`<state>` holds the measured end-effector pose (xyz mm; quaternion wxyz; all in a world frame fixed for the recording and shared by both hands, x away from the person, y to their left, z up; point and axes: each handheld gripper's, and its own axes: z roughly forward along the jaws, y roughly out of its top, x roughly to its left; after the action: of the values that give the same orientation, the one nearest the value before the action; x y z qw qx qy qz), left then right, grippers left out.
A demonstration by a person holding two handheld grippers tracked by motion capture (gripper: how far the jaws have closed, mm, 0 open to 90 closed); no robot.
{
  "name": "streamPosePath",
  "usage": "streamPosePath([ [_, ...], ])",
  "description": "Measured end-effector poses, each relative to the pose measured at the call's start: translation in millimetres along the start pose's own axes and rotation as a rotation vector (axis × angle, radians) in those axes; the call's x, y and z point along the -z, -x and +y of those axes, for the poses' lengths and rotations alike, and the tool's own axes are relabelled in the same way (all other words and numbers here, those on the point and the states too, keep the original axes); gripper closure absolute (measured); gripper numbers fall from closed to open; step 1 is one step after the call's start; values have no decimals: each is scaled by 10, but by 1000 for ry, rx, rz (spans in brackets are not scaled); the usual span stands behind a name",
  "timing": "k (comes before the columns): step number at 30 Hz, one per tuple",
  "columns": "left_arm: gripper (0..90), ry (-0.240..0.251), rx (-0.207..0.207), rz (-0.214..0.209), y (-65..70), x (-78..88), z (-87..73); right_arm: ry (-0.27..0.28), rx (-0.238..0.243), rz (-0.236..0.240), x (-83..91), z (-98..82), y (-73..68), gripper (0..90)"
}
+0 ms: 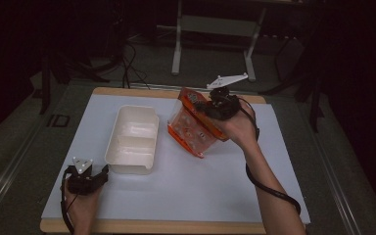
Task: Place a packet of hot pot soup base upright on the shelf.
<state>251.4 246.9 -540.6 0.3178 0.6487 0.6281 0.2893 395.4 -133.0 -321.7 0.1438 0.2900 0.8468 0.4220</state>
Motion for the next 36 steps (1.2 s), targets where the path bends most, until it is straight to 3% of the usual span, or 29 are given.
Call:
streamPosePath([
  [36, 421, 2, 1, -1, 4, 3, 1, 39, 27, 13, -97, 149, -178, 899],
])
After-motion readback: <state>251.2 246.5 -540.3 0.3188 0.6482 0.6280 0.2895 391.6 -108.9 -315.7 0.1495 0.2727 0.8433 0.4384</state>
